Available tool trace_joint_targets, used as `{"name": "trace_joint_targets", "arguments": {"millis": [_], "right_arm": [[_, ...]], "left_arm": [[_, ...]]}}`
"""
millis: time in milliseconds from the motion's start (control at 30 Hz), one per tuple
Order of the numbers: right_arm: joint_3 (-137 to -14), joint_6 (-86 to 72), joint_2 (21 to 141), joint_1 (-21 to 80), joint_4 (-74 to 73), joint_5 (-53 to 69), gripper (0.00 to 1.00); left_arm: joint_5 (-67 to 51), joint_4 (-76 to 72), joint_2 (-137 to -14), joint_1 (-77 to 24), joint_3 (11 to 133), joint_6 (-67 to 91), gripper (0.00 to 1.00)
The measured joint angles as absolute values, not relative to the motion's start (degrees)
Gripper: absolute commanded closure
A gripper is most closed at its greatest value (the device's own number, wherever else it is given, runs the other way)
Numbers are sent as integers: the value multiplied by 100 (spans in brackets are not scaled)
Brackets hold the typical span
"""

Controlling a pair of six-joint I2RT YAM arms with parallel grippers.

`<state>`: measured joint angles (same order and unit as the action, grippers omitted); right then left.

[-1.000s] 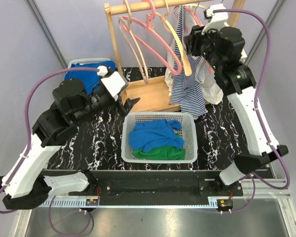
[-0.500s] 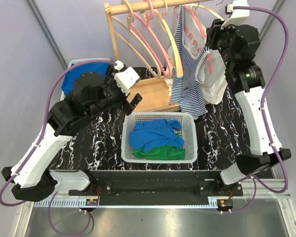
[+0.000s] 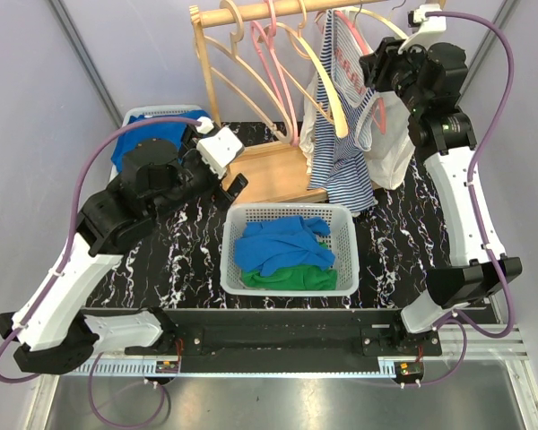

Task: Remove the tank top from the hanger
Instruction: Pick up the hanger from the clothesline.

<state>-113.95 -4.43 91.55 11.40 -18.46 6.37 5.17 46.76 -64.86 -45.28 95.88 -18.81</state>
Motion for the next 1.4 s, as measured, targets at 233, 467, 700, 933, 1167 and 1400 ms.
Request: {"name": "trace_joint_targets", "arguments": {"millis": [233, 467, 700, 933, 1167, 1400], "right_arm": [[-11172, -685, 9155, 1081, -1761, 1024, 57], [-11172, -819, 9310, 1081, -1743, 1120, 75], [-11135, -779, 9317, 1081, -1745, 1120, 55], [-11059, -711, 9317, 1081, -1872, 1028, 76], [-11240, -690, 9391, 1083, -2137, 849, 99], [-11203, -558, 9317, 1081, -2091, 644, 100]], "left_arm": [[526, 4692, -6486, -4525, 9334, -2171, 10], [622, 4678, -6501, -4528, 9325, -2331, 11], [659, 4668, -6501, -4528, 9323, -2453, 11], [655, 4670, -6514, -4525, 9362, -2460, 11], [650, 4665, -6532, -4528, 9417, -2460, 11], [650, 4665, -6532, -4528, 9417, -2541, 12]]}}
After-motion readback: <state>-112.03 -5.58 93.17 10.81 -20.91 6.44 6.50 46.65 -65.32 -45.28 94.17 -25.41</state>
